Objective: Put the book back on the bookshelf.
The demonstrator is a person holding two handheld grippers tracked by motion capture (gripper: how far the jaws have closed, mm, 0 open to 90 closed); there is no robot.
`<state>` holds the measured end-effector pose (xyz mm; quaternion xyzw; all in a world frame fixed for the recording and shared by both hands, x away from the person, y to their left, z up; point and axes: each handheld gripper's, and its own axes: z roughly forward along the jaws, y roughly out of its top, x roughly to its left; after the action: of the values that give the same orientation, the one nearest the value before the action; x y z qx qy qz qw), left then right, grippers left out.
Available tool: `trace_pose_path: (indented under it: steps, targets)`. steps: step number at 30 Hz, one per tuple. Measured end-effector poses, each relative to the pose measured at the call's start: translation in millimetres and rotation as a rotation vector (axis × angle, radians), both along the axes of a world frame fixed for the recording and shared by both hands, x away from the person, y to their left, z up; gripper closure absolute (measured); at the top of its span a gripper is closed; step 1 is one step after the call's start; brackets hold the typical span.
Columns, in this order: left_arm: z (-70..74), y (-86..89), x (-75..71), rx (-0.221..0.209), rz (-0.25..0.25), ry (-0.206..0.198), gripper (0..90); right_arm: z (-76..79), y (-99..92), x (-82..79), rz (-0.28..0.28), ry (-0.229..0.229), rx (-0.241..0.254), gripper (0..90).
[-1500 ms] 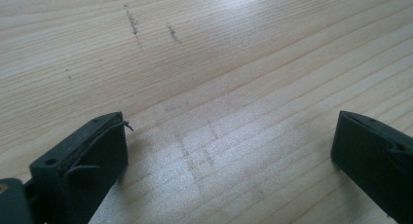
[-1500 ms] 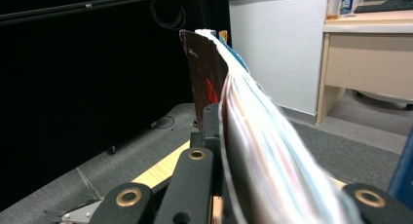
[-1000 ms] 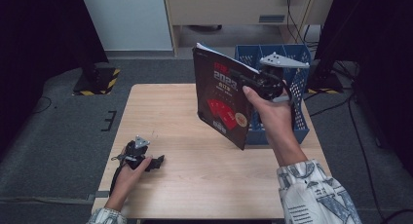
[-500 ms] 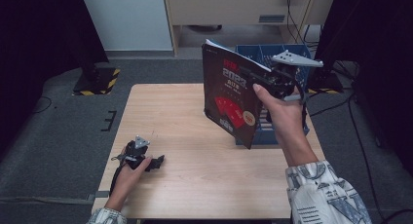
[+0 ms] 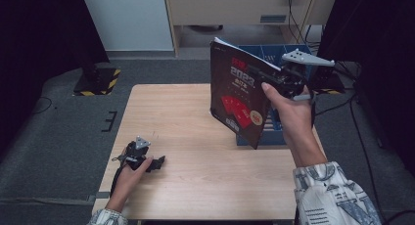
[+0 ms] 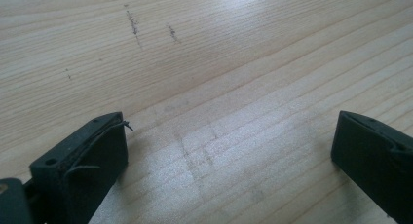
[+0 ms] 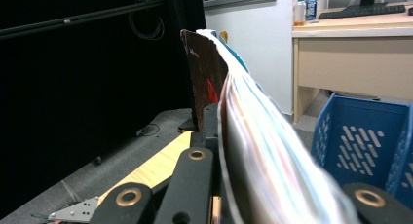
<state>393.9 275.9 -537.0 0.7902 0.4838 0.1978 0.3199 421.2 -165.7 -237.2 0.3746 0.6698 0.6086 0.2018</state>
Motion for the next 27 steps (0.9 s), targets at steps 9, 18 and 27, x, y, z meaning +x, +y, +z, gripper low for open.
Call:
trace_pose_path:
  steps: [9, 18, 27]
  targets:
    - [0.0, 0.0, 0.0, 0.0, 0.0, 0.0, 0.0, 5.8, -12.1, -4.1, -0.015, -0.006, -0.003, 87.1]
    - [-0.1, -0.3, 0.2, -0.001, 0.001, -0.001, 0.0, 12.4, -28.7, -5.5, -0.047, -0.012, 0.0, 87.1]
    - [-0.1, -0.5, 0.1, -0.002, 0.003, -0.001, 0.0, 14.6, -40.2, -5.4, -0.074, -0.01, -0.009, 87.1]
